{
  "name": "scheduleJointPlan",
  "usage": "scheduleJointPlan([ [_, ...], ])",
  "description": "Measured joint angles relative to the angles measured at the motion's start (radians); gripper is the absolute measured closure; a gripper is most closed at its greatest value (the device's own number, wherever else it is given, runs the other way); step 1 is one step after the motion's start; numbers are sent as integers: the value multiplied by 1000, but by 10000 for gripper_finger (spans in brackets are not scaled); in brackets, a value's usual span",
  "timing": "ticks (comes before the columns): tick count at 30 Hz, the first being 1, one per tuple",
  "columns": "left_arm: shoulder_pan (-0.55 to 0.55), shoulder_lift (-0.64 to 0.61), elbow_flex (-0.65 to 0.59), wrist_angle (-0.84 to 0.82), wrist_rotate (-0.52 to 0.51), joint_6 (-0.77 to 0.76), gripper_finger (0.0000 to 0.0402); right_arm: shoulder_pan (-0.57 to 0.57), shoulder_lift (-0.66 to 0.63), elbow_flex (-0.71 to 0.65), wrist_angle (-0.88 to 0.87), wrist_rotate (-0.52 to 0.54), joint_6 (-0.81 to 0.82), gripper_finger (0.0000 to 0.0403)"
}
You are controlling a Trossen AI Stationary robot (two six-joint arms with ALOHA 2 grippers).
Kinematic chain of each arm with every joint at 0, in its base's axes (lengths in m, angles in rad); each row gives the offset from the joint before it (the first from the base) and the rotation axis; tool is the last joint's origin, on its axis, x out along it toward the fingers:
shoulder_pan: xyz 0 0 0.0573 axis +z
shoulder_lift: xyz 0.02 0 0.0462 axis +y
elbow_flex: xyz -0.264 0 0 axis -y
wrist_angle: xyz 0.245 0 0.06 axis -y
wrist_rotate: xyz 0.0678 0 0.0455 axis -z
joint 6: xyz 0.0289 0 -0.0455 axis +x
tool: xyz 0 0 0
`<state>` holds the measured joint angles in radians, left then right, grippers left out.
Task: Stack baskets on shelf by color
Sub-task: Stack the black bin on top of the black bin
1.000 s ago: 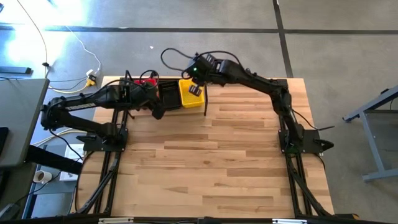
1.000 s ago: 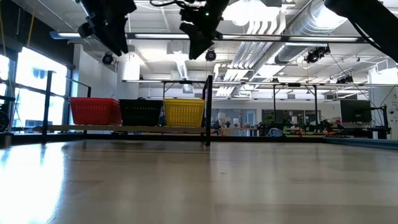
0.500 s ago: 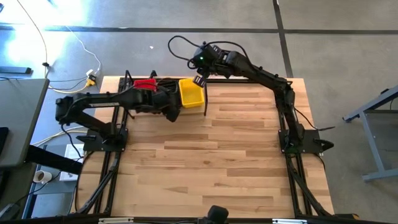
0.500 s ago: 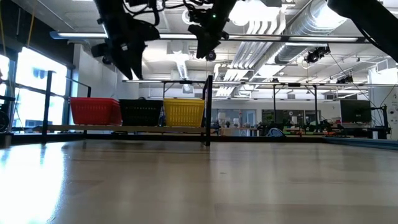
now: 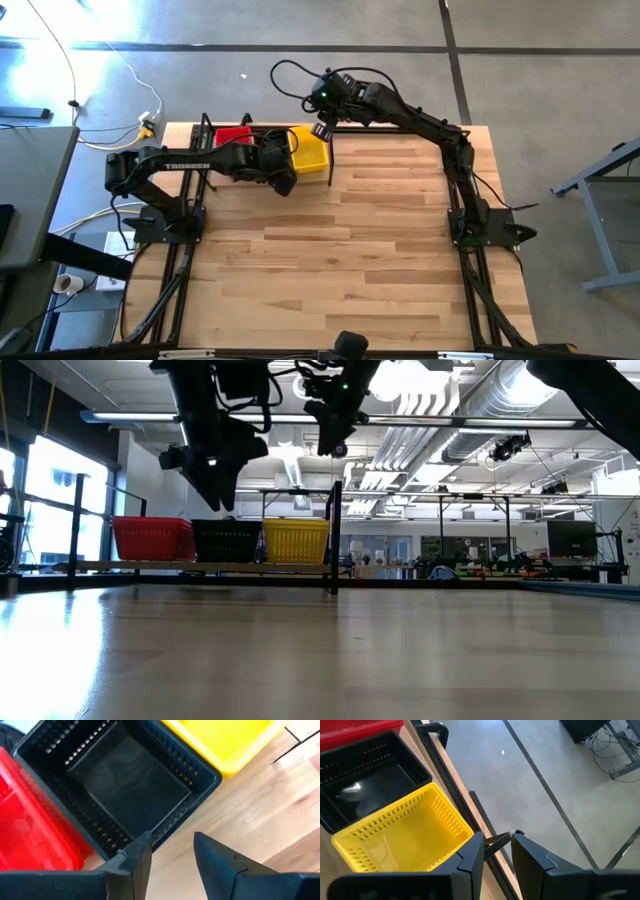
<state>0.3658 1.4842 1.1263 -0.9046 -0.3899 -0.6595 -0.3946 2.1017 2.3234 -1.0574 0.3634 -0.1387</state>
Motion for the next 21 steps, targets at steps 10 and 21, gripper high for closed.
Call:
scheduleJointPlan([
  [10,1,69,0,16,-40,48,266,2,0,0,-12,0,0,316],
  [21,39,72,0,-36,-49,122,315,2,1,0,-33,0,3,316],
])
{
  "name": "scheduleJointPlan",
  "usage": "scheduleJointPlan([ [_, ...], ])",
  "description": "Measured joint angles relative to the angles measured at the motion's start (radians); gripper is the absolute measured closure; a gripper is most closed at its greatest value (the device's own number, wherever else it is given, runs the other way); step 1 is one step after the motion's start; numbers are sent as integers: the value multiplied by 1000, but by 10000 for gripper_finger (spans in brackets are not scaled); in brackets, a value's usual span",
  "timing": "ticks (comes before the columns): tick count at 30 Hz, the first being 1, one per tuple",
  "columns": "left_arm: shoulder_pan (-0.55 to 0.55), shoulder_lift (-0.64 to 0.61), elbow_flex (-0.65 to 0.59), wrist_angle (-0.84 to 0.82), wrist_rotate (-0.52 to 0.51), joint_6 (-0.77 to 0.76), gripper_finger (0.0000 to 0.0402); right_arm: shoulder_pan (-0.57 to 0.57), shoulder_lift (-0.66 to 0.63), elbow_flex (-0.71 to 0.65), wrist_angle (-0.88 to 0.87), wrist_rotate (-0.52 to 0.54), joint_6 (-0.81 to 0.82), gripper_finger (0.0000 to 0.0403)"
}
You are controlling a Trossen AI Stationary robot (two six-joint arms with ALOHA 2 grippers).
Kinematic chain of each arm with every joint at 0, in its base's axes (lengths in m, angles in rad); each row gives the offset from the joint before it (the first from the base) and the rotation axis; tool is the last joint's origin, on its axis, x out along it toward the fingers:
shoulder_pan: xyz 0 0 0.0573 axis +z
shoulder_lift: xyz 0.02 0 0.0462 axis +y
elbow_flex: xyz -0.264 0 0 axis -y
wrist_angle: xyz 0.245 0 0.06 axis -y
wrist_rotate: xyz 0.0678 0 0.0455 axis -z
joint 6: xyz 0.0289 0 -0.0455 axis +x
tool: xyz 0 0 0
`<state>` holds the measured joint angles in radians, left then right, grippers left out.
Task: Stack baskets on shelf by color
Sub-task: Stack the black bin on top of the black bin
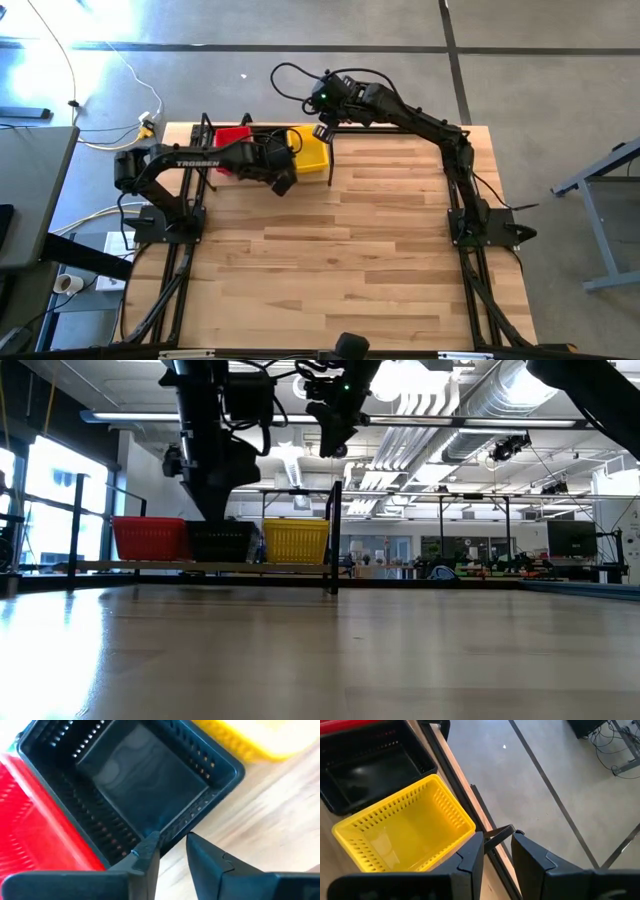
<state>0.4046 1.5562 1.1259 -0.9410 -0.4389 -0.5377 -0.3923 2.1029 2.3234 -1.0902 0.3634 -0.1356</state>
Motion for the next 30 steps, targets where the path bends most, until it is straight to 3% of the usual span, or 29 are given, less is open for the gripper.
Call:
scheduleJointPlan([
  [15,8,0,0,-41,18,115,337,0,0,0,-4,0,-3,316],
  [30,7,0,0,-40,42,516,337,0,1,0,-3,0,-3,316],
])
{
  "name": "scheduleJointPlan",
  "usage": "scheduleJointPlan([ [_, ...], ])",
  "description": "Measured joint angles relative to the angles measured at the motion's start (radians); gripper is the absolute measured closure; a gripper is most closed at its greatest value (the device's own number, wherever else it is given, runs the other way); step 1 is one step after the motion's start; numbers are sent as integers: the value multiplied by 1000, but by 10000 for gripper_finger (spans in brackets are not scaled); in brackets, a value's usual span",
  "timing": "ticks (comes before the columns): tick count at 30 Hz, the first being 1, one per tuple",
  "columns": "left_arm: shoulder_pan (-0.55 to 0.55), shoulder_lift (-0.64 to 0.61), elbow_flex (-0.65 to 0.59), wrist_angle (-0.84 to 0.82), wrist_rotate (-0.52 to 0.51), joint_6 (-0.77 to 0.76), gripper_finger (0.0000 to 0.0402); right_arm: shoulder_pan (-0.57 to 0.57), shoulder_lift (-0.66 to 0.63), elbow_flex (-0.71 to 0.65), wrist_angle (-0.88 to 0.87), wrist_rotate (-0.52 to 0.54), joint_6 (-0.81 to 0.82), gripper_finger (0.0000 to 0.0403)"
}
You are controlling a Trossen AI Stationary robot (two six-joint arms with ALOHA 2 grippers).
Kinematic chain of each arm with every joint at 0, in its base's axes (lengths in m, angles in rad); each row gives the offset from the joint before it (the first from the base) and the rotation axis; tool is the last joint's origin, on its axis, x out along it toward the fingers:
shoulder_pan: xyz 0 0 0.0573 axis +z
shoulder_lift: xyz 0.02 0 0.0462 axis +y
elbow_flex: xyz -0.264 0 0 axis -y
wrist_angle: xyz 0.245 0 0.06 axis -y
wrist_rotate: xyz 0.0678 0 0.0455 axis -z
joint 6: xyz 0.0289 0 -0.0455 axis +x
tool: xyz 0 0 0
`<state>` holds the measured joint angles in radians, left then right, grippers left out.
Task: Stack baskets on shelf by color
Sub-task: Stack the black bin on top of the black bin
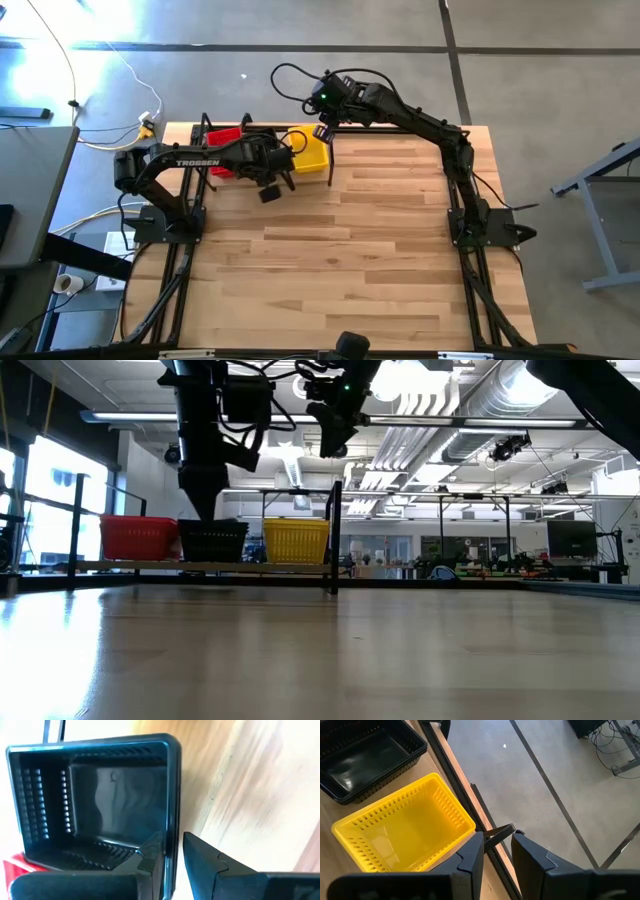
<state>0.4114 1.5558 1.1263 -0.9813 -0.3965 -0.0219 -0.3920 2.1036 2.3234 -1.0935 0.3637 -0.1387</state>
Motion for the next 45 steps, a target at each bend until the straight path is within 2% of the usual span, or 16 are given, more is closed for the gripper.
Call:
scheduleJointPlan([
  [8,0,0,0,0,-1,215,337,0,0,0,0,0,0,316],
  [21,0,0,1,6,-11,473,337,0,0,0,0,0,0,316],
  [32,7,0,1,15,19,324,338,0,0,0,1,0,3,316],
  [35,7,0,1,16,47,355,351,0,0,0,1,0,3,316],
  [40,7,0,1,37,33,430,391,0,0,0,1,0,3,316],
  [45,7,0,1,38,15,469,383,0,0,0,1,0,2,316],
])
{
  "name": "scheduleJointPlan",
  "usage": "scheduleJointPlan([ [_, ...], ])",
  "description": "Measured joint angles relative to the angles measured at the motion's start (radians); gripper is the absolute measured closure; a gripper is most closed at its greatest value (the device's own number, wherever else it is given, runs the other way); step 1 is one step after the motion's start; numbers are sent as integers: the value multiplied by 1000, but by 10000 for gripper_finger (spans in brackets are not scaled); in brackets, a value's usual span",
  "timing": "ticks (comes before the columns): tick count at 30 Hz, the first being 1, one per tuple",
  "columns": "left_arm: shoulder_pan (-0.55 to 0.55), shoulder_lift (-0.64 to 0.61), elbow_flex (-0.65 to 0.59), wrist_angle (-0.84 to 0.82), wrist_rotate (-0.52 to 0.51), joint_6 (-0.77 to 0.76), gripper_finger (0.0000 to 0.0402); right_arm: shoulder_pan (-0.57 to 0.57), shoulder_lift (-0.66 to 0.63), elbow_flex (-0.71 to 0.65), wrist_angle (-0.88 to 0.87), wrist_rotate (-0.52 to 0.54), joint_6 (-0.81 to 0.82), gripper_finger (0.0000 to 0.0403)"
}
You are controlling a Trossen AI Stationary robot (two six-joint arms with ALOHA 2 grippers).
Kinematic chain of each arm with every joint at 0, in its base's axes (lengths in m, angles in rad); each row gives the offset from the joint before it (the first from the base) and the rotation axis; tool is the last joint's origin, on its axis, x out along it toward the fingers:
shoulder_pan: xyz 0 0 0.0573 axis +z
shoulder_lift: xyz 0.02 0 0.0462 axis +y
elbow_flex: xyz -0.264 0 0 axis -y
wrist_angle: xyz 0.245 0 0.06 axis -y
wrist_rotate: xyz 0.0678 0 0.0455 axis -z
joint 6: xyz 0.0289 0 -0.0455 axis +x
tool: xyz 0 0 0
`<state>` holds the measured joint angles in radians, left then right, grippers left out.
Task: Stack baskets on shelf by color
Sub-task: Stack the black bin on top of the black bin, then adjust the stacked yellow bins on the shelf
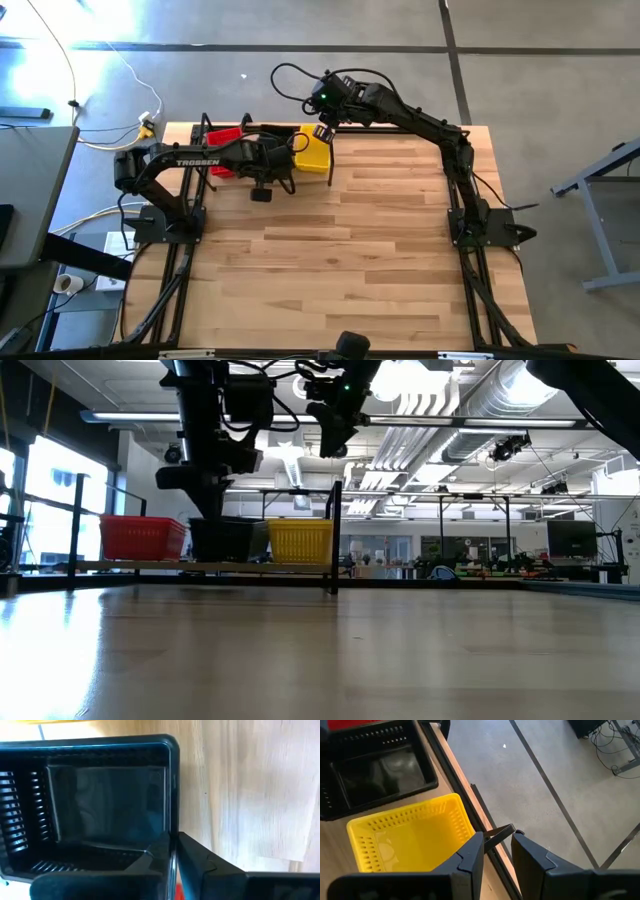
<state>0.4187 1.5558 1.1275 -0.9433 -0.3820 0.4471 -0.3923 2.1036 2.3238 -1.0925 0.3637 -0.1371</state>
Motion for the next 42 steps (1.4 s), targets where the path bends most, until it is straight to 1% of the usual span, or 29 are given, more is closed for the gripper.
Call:
scheduleJointPlan([
  [4,0,0,0,-18,12,-37,370,0,0,0,0,0,-1,316],
  [6,0,0,0,-33,12,-63,369,0,0,0,0,0,-2,316],
  [13,0,0,0,-40,18,-86,378,0,0,0,6,0,-2,316],
  [18,-1,0,0,-40,20,-105,372,0,0,0,6,0,-2,316],
  [23,-1,0,0,-40,50,-107,363,0,0,0,6,0,-2,316],
  [29,-1,0,0,-40,87,-109,337,0,0,0,6,0,1,316],
  [37,-1,0,0,-54,87,-122,289,0,0,0,6,0,1,316],
  [42,-1,0,0,-67,86,-130,272,0,0,0,6,0,0,316],
])
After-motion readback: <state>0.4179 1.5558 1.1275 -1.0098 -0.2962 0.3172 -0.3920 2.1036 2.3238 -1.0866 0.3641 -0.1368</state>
